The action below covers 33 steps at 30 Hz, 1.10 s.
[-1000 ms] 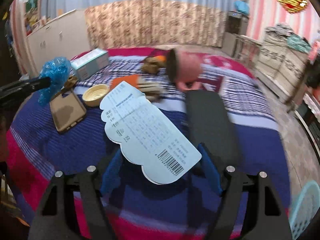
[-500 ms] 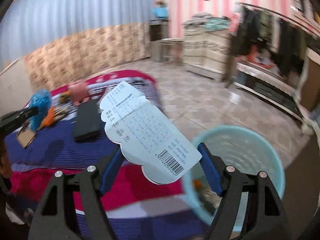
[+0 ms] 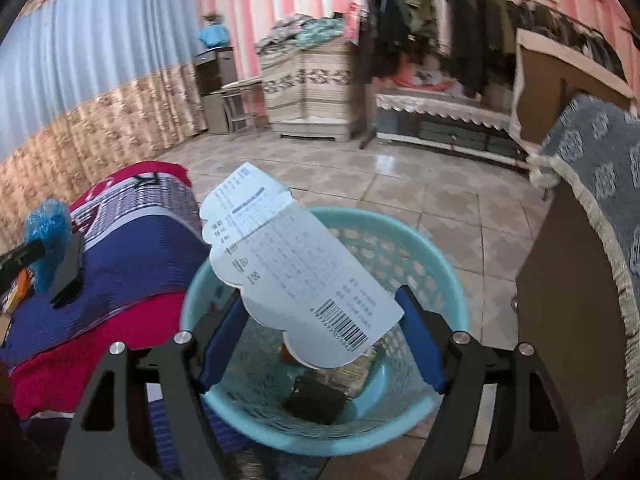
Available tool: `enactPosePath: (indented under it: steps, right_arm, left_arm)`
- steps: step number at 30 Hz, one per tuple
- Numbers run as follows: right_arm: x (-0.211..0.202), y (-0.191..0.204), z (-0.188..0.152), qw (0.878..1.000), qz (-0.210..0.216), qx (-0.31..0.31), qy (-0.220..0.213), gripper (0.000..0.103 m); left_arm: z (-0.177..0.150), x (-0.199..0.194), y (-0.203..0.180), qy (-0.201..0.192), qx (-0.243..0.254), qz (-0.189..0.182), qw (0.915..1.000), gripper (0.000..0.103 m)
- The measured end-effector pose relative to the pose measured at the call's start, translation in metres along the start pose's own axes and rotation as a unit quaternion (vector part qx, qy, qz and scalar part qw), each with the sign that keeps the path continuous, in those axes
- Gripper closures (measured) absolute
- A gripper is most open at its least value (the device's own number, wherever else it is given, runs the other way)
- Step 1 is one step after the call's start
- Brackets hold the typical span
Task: Collect trash
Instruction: 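Carry the blue bag and white card in both tools over the basket, then open the left tool to drop the bag while the right tool drops the card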
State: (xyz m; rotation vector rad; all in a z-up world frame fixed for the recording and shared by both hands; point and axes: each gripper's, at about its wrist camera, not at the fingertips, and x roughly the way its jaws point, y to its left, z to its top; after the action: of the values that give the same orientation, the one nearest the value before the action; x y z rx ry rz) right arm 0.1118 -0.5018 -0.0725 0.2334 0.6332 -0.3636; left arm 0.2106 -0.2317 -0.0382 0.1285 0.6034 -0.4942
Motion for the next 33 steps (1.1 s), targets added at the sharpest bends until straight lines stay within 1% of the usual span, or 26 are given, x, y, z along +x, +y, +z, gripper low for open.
enactPosePath:
  steps: [6,11,14,20,21,22,24,26,27,28,29,31,33]
  right_arm:
    - [0.009,-0.021,-0.006,1.0,-0.022,0.02,0.011,0.029]
    - [0.013,-0.038,-0.009,0.998,-0.038,0.04,0.013,0.029]
    - [0.013,-0.048,-0.013,0.997,-0.049,0.051,0.017,0.029]
    - [0.018,-0.065,-0.017,0.995,-0.059,0.072,0.024,0.029]
    - [0.018,-0.065,-0.018,0.995,-0.06,0.073,0.024,0.029]
    - [0.019,-0.066,-0.018,0.995,-0.06,0.074,0.025,0.029]
    - [0.02,-0.067,-0.019,0.995,-0.06,0.075,0.027,0.029]
    - [0.022,-0.068,-0.019,0.995,-0.06,0.075,0.029,0.029]
    - [0.022,-0.068,-0.019,0.995,-0.06,0.075,0.03,0.029]
    - [0.022,-0.068,-0.019,0.995,-0.059,0.076,0.03,0.029]
    - [0.023,-0.068,-0.019,0.995,-0.059,0.076,0.03,0.029]
    - [0.024,-0.066,-0.019,0.995,-0.057,0.075,0.031,0.029]
    - [0.026,-0.062,-0.019,0.995,-0.055,0.074,0.033,0.029]
  left_arm:
    - [0.002,0.03,-0.048,0.013,0.017,-0.043,0.9988,0.079]
    - [0.007,0.048,-0.086,0.01,0.038,-0.067,0.997,0.079]
    - [0.012,0.06,-0.105,0.017,0.043,-0.087,0.9952,0.079]
    - [0.014,0.079,-0.143,0.019,0.061,-0.104,0.9925,0.078]
    - [0.014,0.08,-0.148,0.019,0.065,-0.106,0.9921,0.073]
    - [0.014,0.083,-0.153,0.02,0.072,-0.104,0.9918,0.061]
    - [0.015,0.084,-0.155,0.013,0.075,-0.091,0.9929,0.044]
    - [0.018,0.085,-0.154,0.008,0.073,-0.087,0.9935,0.041]
    - [0.019,0.085,-0.152,0.009,0.071,-0.085,0.9938,0.037]
    - [0.021,0.084,-0.147,0.007,0.066,-0.077,0.9949,0.032]
    - [0.022,0.082,-0.143,0.003,0.062,-0.071,0.9956,0.029]
    - [0.026,0.076,-0.133,-0.01,0.053,-0.057,0.9969,0.018]
    - [0.029,0.071,-0.123,-0.018,0.046,-0.043,0.9978,0.014]
